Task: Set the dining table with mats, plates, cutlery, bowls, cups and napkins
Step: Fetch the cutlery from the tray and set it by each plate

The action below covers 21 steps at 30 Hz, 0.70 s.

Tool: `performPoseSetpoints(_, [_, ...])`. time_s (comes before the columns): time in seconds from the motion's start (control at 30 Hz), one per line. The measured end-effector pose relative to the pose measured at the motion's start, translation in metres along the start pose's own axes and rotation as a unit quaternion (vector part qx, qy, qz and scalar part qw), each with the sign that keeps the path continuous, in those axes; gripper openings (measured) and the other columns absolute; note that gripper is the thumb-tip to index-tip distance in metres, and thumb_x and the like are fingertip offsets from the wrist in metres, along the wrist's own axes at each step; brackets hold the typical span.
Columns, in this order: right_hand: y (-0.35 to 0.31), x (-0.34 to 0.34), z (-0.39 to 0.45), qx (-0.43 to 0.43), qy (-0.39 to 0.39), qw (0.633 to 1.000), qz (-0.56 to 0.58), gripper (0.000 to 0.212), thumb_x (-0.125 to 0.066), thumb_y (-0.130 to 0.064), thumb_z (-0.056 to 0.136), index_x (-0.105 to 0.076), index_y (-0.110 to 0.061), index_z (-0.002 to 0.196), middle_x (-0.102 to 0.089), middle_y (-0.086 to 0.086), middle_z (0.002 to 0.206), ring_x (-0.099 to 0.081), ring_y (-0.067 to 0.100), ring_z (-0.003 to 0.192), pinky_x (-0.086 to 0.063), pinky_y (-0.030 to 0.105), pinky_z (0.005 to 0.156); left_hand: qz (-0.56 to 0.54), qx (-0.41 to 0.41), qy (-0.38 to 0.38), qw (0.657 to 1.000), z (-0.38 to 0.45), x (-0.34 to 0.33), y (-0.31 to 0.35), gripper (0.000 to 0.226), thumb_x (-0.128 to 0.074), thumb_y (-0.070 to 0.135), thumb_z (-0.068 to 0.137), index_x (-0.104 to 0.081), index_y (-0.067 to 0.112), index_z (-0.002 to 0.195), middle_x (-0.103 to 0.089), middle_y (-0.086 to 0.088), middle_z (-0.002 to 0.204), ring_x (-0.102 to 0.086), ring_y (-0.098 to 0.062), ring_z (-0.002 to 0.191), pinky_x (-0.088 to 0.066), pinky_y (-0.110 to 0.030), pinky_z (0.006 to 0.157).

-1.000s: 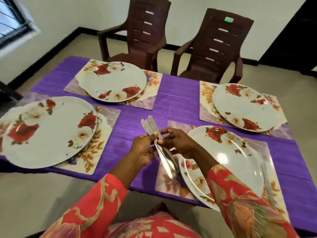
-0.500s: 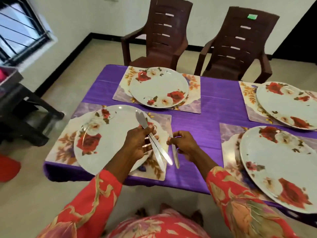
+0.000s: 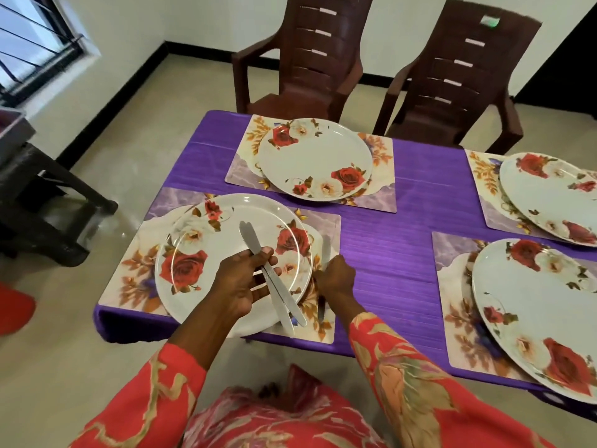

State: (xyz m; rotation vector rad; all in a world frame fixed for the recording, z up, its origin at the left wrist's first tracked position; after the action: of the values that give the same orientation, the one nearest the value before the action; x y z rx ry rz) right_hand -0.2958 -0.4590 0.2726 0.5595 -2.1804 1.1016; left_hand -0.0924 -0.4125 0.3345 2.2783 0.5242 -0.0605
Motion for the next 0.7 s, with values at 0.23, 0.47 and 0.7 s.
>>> performPoseSetpoints(0.23, [0.000,0.000,0.002,0.006,-0.002,0.999,-0.038,0.047,-0.063,-0.018,0.088,-0.042,0.002,0.125,-0.049,0.022,0.128,-0.048,0.035,0.117,-0.042,0.033,0.087,-0.003,-0.005,0.005,1.000,0.001,0.004,0.003,0.028,-0.064,0.014,0.088,-0.064,0.004,0.114,-0.068,-0.008,0.087,-0.065,-0.026,0.083,-0.053,-0.039,0.072])
performPoseSetpoints(0.47, [0.000,0.005,0.003,0.052,0.019,0.997,-0.056,0.022,-0.062,-0.015,0.088,-0.056,-0.003,0.106,-0.061,0.015,0.112,-0.055,0.029,0.105,-0.037,0.026,0.070,-0.019,-0.013,0.006,1.000,-0.004,0.001,0.007,0.027,-0.064,0.014,0.088,-0.064,0.004,0.113,-0.067,-0.009,0.087,-0.065,-0.027,0.085,-0.053,-0.039,0.071])
performPoseSetpoints(0.7, [-0.004,0.006,0.003,0.071,0.024,0.995,-0.072,0.023,-0.060,-0.015,0.090,-0.057,-0.002,0.107,-0.061,0.015,0.113,-0.055,0.030,0.107,-0.042,0.028,0.076,-0.030,-0.019,0.024,0.999,-0.009,0.004,0.007,0.026,-0.064,0.014,0.087,-0.065,0.004,0.111,-0.067,-0.008,0.084,-0.065,-0.024,0.079,-0.053,-0.036,0.065])
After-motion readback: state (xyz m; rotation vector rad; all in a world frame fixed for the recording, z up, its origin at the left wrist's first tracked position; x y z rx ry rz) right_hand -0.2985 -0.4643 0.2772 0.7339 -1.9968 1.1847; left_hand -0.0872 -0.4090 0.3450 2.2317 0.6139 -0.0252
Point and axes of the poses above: each hand's wrist, its own z-axis towards the middle knuckle, its own x-axis out of the back of the hand, y = z × x, the point moved 10 cm from there along z, towards the middle knuckle
